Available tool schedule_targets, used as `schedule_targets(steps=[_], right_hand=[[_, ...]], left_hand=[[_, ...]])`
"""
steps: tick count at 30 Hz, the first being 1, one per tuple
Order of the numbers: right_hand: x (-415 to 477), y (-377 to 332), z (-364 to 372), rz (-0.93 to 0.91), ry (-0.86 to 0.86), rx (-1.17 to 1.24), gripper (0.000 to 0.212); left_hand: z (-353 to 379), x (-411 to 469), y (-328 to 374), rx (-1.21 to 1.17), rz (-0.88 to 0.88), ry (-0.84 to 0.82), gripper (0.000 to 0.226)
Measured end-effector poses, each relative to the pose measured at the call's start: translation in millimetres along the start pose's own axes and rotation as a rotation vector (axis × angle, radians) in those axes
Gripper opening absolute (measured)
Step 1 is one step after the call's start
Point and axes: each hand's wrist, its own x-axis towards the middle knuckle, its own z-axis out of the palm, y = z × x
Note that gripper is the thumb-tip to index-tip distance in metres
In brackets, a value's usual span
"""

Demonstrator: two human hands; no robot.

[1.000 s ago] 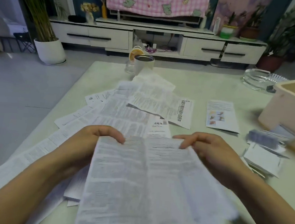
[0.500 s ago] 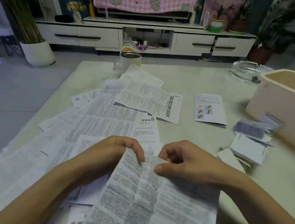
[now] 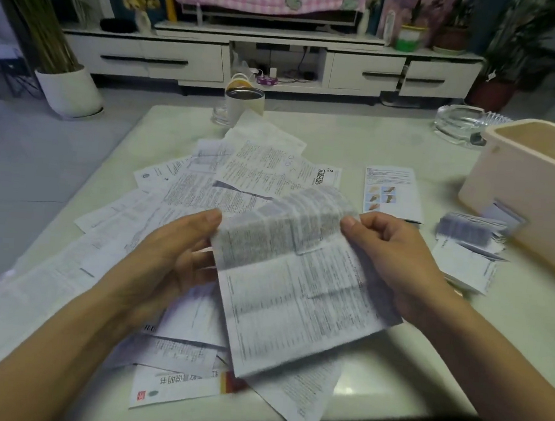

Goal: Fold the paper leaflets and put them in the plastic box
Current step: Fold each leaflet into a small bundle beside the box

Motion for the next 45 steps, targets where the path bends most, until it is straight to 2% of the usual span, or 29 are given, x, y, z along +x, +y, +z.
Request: schedule_targets(steps=[2,4,6,9,11,13,19,24,25,28,31,33,36,39,41,42,43,45], right_hand=[[-0.9,0.7,1.1,0.006,0.038,0.041,0.017],[-1.2,-0.3,1.0,0.025,0.041,0.095,0.016],[-1.4,-2.0,-0.2,0.07,-0.034,0.182,0.01],[-3.4,-3.9,-1.5,0.154,-0.228,0.301,0.029],[-4.9,-5.3,-2.3,0.178,-0.294,0.344,0.037],[-3.9,-4.3,-2.5,0.185,-0.287,0.347,0.042],[-4.2,-2.5,-4.4,0.152,-0.314,0.262,0.031],[-6.9,-4.0,-5.5,0.103,-0.34,0.175,0.017],[-6.9,-5.1,-5.7,0.101,-0.345,0.168,0.019],[-5.2,-7.5,-6.7,0.126,-0.327,0.157,0.047],[-1.9,-10.4,-11.9,0.107,-0.232,0.196,0.045],[-2.5,-12.5,-13.4,0.051,-0.23,0.14,0.033],[-9.7,-11.5,-6.2,-0.082,-0.406,-0.099,0.011],[-15.7,-6.9,1.1,-0.1,-0.621,-0.379,0.033],[-18.5,-6.5,1.9,-0.119,-0.651,-0.444,0.024],[-18.3,-6.4,1.7,-0.132,-0.615,-0.435,0.015],[-17.3,-6.2,1.4,-0.137,-0.546,-0.401,0.009],[-14.8,-2.9,2.3,-0.085,-0.357,-0.273,0.005]], left_hand=[[5.5,-3.6,-2.2,-0.063,-0.027,-0.09,0.058],[12.5,-7.7,-7.2,0.004,-0.001,-0.065,0.046],[18.0,-10.1,-10.5,0.081,0.07,0.024,0.036],[19.1,-12.7,-10.6,0.122,0.148,0.108,0.036],[18.7,-14.6,-9.6,0.169,0.176,0.148,0.033],[17.0,-14.0,-10.5,0.237,0.206,0.201,0.024],[13.2,-13.3,-9.2,0.285,0.198,0.252,0.012],[10.6,-13.3,-7.7,0.303,0.195,0.228,0.021],[9.5,-13.0,-7.4,0.292,0.202,0.226,0.026],[6.5,-12.7,-5.0,0.289,0.21,0.228,0.032],[5.1,-12.4,-3.3,0.341,0.218,0.211,0.044],[6.7,-13.7,-2.0,0.367,0.204,0.185,0.05],[13.3,-16.3,-3.1,0.399,0.201,0.12,0.048],[20.4,-19.4,-6.3,0.427,0.22,0.082,0.045],[22.8,-17.8,-7.2,0.372,0.256,0.117,0.028],[22.9,-16.2,-7.4,0.303,0.253,0.151,0.019],[21.5,-13.8,-8.3,0.193,0.226,0.168,0.018],[20.8,-10.3,-9.6,-0.054,0.161,0.149,0.037]])
